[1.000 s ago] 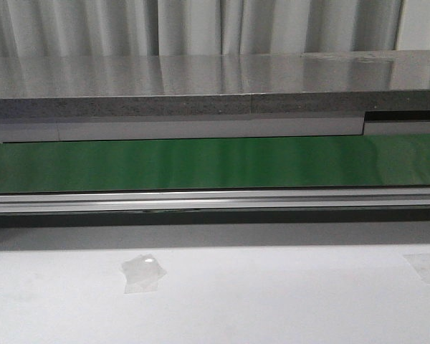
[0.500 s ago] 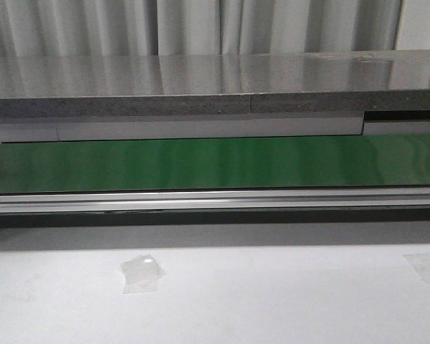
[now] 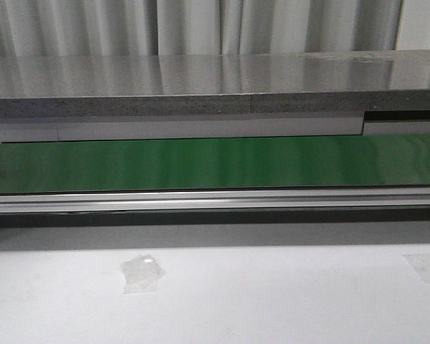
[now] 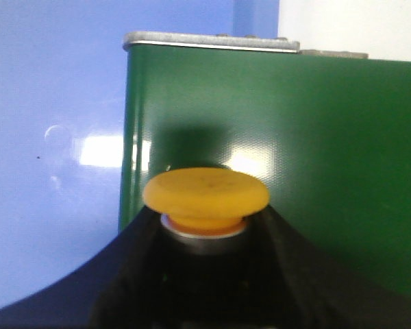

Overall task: Move button from left to right
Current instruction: 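Carry the button with the left gripper onto the green belt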

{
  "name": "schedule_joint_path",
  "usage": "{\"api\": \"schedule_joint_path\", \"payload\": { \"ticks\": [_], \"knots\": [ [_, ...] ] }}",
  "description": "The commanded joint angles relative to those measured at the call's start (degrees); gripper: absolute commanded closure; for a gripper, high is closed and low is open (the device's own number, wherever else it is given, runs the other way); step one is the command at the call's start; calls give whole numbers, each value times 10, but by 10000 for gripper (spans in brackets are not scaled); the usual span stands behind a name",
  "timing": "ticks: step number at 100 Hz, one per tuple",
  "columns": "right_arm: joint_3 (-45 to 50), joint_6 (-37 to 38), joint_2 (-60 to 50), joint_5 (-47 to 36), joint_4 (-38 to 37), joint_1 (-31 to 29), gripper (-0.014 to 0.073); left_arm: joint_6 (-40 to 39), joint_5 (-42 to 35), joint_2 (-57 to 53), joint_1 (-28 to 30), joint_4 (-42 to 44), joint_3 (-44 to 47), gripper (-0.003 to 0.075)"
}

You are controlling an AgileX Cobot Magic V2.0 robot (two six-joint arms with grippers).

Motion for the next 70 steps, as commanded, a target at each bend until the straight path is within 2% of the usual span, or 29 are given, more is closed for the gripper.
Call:
{"api": "schedule_joint_path", "payload": {
  "ticks": [1, 6, 16, 41, 70],
  "knots": [
    [-8, -3, -8, -48, -3, 2, 659, 7, -17, -25, -3, -3, -13, 370],
    [-8, -3, -8, -48, -3, 2, 659, 8, -17, -25, -3, -3, -13, 293],
    [-8, -3, -8, -48, -3, 2, 659, 12, -18, -25, -3, -3, -13, 227],
    [-8, -3, -8, -48, -3, 2, 659, 23, -29, -39, -3, -13, -13, 225],
    [-8, -3, -8, -48, -3, 2, 659, 84, -24, -116, -3, -98, -12, 226]
  ]
}}
